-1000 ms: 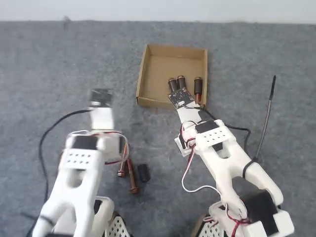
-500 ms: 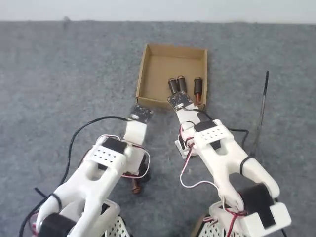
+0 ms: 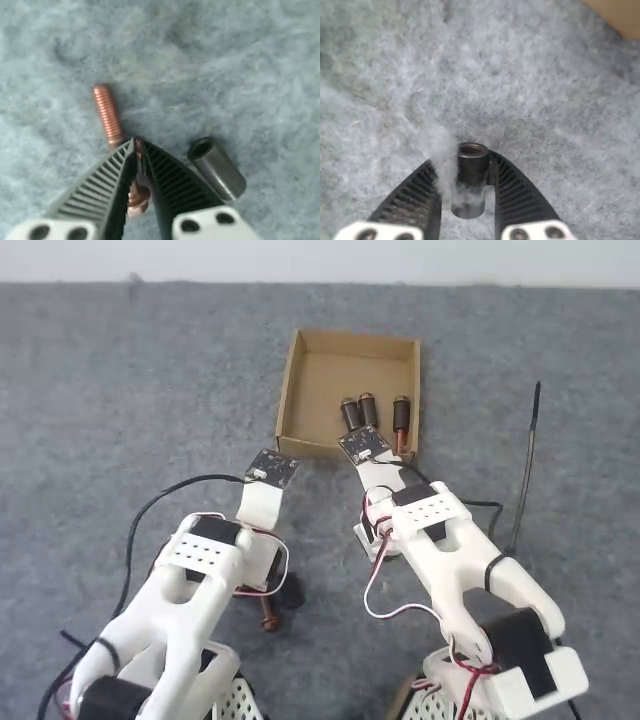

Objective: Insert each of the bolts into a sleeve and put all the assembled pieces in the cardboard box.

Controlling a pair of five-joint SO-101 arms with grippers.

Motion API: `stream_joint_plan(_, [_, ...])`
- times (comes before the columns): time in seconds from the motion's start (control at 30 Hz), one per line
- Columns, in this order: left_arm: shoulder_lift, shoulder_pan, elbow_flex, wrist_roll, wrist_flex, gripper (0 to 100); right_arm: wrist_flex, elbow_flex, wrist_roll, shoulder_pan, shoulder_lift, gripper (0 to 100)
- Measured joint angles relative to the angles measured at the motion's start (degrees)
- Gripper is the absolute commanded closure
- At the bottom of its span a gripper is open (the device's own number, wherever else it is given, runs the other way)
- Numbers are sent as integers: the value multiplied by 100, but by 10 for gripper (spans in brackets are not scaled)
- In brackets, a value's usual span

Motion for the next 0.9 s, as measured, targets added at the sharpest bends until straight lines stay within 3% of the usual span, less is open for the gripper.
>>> stream_joint_plan(0.2, [97,-387,18,-79,9,984,0,0,0,0,0,992])
stream_joint_plan(0.47, [105,-914,-264,-932,607,983,0,0,0,0,0,992])
stream_joint_plan(0.9, [308,-1908,-457,-1037,615,981,0,0,0,0,0,992])
